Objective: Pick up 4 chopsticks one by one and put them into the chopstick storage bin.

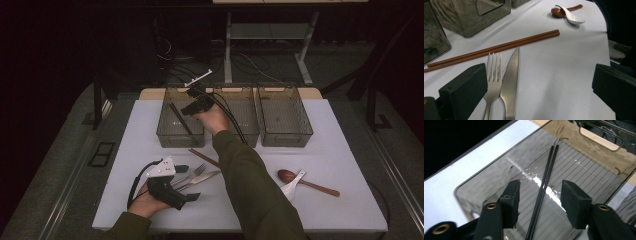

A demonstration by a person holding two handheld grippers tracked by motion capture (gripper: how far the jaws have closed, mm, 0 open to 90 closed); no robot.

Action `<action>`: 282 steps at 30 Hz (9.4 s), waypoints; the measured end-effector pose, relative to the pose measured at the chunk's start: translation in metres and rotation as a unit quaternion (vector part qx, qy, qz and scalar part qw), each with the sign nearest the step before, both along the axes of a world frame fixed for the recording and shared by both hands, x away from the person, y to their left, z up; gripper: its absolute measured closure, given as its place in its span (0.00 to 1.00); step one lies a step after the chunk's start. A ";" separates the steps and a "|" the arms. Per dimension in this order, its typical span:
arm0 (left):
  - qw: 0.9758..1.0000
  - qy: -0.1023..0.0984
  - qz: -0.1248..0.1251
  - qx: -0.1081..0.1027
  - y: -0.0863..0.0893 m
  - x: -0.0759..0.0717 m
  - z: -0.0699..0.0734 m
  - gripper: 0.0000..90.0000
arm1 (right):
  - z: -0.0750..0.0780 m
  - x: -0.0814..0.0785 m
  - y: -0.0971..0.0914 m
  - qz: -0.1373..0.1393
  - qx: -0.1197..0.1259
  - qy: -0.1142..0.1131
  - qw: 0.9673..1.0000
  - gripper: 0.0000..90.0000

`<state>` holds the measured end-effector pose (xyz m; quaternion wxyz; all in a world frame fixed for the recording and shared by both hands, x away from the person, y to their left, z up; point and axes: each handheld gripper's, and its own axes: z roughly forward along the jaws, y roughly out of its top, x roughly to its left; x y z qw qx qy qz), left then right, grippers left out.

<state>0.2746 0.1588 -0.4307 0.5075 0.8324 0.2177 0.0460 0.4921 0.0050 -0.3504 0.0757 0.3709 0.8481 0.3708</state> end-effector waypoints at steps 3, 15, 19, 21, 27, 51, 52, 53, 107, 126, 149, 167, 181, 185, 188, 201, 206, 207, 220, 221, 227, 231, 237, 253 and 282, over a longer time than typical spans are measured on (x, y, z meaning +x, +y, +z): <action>1.000 0.000 -0.002 0.002 0.001 0.000 0.000 0.00 | 0.002 -0.005 -0.007 0.019 0.009 0.013 1.000 0.48; 1.000 0.000 -0.003 0.005 0.000 0.000 0.000 0.00 | 0.014 -0.042 -0.048 0.052 0.025 -0.017 0.998 0.43; 1.000 -0.001 -0.003 0.008 0.001 0.000 0.001 0.00 | 0.015 -0.054 -0.066 0.057 0.024 -0.025 0.998 0.42; 1.000 0.000 -0.004 0.009 0.001 0.000 0.000 0.00 | 0.015 -0.060 -0.075 0.056 0.025 -0.031 0.998 0.42; 1.000 0.005 0.000 0.004 -0.001 -0.001 -0.001 0.00 | 0.010 -0.076 -0.100 0.056 0.038 -0.035 0.997 0.43; 1.000 0.006 0.000 0.021 -0.002 -0.002 -0.002 0.00 | -0.020 -0.129 -0.190 0.034 0.080 -0.042 0.995 0.39; 1.000 0.006 0.000 0.022 -0.002 -0.002 -0.002 0.00 | -0.022 -0.131 -0.193 0.034 0.080 -0.044 0.995 0.39; 1.000 0.006 0.000 0.021 -0.002 -0.002 -0.003 0.00 | -0.024 -0.134 -0.196 0.033 0.080 -0.045 0.995 0.40; 1.000 0.008 0.006 0.020 -0.001 -0.002 -0.002 0.00 | -0.088 -0.181 -0.190 0.101 -0.020 0.014 0.995 0.88; 1.000 0.008 0.006 0.021 -0.001 -0.002 -0.002 0.00 | -0.093 -0.178 -0.188 0.103 -0.044 0.005 0.994 0.90; 1.000 0.008 0.007 0.024 -0.002 -0.003 -0.002 0.00 | -0.092 -0.181 -0.185 0.097 -0.059 -0.002 0.993 0.93; 1.000 0.007 0.007 0.021 -0.001 -0.003 -0.002 0.00 | -0.091 -0.182 -0.185 0.098 -0.062 -0.011 0.993 0.93; 1.000 0.007 0.008 0.021 -0.001 -0.003 -0.002 0.00 | -0.077 -0.182 -0.198 0.099 -0.027 -0.023 0.994 0.93; 1.000 0.006 0.008 0.021 -0.001 -0.002 -0.002 0.00 | -0.073 -0.182 -0.202 0.101 -0.022 -0.027 0.994 0.93; 1.000 0.006 0.008 0.021 -0.001 -0.002 -0.002 0.00 | -0.070 -0.183 -0.205 0.099 -0.015 -0.030 0.995 0.93; 1.000 0.006 0.008 0.020 -0.001 -0.003 -0.002 0.00 | -0.057 -0.184 -0.216 0.100 0.015 -0.040 0.994 0.93; 1.000 0.007 0.008 0.020 -0.001 -0.003 -0.002 0.00 | -0.052 -0.184 -0.220 0.102 0.030 -0.046 0.993 0.93; 1.000 0.007 0.008 0.021 -0.001 -0.003 -0.002 0.00 | -0.050 -0.185 -0.221 0.103 0.035 -0.047 0.993 0.93; 1.000 0.007 0.009 0.020 0.000 -0.002 -0.002 0.00 | -0.035 -0.187 -0.231 0.109 0.078 -0.066 0.989 0.93; 1.000 0.008 0.009 0.020 -0.001 -0.002 -0.002 0.00 | -0.035 -0.187 -0.232 0.107 0.084 -0.067 0.988 0.93; 1.000 0.008 0.009 0.021 0.000 -0.002 -0.002 0.00 | -0.032 -0.185 -0.236 0.105 0.092 -0.071 0.988 0.93; 1.000 0.008 0.009 0.021 -0.001 -0.002 -0.003 0.00 | -0.028 -0.185 -0.238 0.106 0.100 -0.074 0.986 0.93; 1.000 0.009 0.010 0.018 -0.001 -0.002 -0.002 0.00 | -0.023 -0.185 -0.242 0.102 0.118 -0.080 0.985 0.93; 1.000 0.007 0.007 0.024 -0.001 -0.001 -0.003 0.00 | -0.021 -0.175 -0.244 0.075 0.112 -0.092 0.987 0.93; 1.000 0.009 0.013 0.016 -0.001 -0.002 -0.002 0.00 | -0.005 -0.124 -0.189 0.029 0.086 -0.113 0.989 0.93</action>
